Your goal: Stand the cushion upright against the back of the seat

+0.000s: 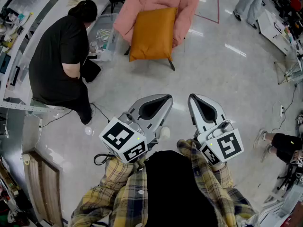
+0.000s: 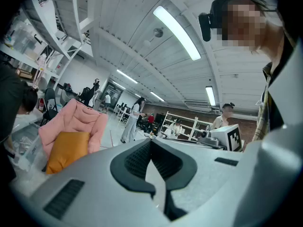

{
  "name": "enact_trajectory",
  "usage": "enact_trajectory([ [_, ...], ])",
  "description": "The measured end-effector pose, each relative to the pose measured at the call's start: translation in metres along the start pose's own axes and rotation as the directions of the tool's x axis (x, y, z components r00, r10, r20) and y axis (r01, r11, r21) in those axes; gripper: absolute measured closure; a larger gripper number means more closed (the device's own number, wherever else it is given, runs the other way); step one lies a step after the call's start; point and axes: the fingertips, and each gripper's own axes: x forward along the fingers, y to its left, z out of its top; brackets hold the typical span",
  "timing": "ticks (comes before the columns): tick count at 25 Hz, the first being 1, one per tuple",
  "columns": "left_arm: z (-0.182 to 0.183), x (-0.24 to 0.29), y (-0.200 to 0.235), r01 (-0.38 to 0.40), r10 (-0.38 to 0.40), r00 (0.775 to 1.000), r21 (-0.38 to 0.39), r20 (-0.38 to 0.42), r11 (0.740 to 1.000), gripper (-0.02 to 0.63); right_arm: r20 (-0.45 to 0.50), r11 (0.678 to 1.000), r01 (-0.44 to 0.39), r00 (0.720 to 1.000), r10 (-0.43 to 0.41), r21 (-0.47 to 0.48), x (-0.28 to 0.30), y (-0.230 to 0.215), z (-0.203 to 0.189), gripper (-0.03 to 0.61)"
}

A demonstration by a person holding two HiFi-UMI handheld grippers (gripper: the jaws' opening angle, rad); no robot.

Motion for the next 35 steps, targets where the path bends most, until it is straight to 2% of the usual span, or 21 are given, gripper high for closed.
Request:
enact_trajectory([
  [9, -0.003, 0.012, -0.009, -0.013, 0.013, 1.000, 0.015, -0.010, 1.000, 0.611, 0.011, 1.000, -0.016, 1.000, 0.016, 0.000, -0.007, -0.007, -0.003, 0.560],
  [22, -0.005, 0.019, -0.009, -0.080, 0.080, 0.997, 0.024, 0.002, 0.997, 0.611, 0.038, 0.999, -0.041, 0.998, 0.040, 0.002, -0.018, -0.019, 0.000, 0.560],
  [30, 0.003, 0.020, 0.020, -0.076, 0.076, 0.997, 0.014, -0.003, 0.997, 0.611, 0.030, 0.999, -0.037, 0.999, 0.036, 0.006, 0.013, -0.023, 0.002, 0.560],
  [35, 0.021, 0.014, 0.061, -0.076, 0.076, 0.997, 0.002, -0.003, 0.997, 0.611, 0.015, 1.000, -0.029, 0.999, 0.029, 0.011, 0.053, -0.017, 0.006, 0.560],
])
